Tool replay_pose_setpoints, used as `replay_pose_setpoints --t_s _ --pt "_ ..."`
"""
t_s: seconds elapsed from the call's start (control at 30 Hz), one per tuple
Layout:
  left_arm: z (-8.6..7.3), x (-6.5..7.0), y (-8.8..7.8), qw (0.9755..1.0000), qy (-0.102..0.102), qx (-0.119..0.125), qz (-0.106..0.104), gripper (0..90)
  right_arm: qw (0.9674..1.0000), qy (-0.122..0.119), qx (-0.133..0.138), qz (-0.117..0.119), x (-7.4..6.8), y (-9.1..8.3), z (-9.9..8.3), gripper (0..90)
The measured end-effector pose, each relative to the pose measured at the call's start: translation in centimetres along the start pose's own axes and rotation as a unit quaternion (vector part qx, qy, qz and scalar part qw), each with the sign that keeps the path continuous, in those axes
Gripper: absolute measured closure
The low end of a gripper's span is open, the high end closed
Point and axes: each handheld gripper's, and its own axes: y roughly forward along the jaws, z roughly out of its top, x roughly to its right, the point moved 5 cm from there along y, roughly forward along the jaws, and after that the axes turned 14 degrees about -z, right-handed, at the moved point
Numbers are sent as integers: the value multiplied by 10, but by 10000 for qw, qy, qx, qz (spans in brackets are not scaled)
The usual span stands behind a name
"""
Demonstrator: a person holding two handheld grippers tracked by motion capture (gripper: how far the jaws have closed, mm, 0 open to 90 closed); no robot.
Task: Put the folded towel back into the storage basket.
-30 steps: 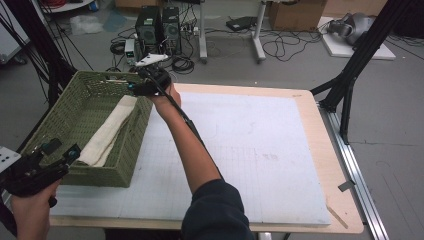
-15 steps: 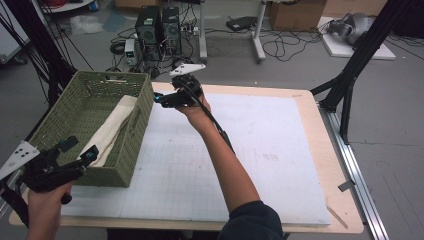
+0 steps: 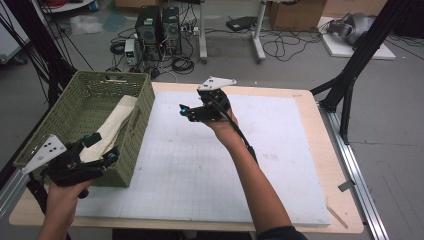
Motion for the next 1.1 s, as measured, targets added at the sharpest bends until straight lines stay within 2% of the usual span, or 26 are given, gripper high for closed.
replay_pose_setpoints --t_s 0.3,0.5,0.6,0.8,0.97,1.1 --pt "-1 6 22 9997 -1 17 -235 178 9996 39 -83 -261 20 -36 -29 164" --pt "-7 16 40 9990 59 -117 -432 178 9988 251 -112 -413 34 -62 -51 164" --pt "-12 22 51 9981 111 -197 -571 178 9981 274 -126 -544 40 -77 -63 164" --pt "-19 32 66 9963 181 -269 -792 178 9958 344 -147 -838 52 -107 -87 164" --pt "-25 35 75 9954 152 -269 -911 178 9933 366 -150 -1088 58 -128 -106 164" --pt "-30 36 80 9946 114 -299 -988 178 9915 493 -156 -1196 60 -144 -119 164"
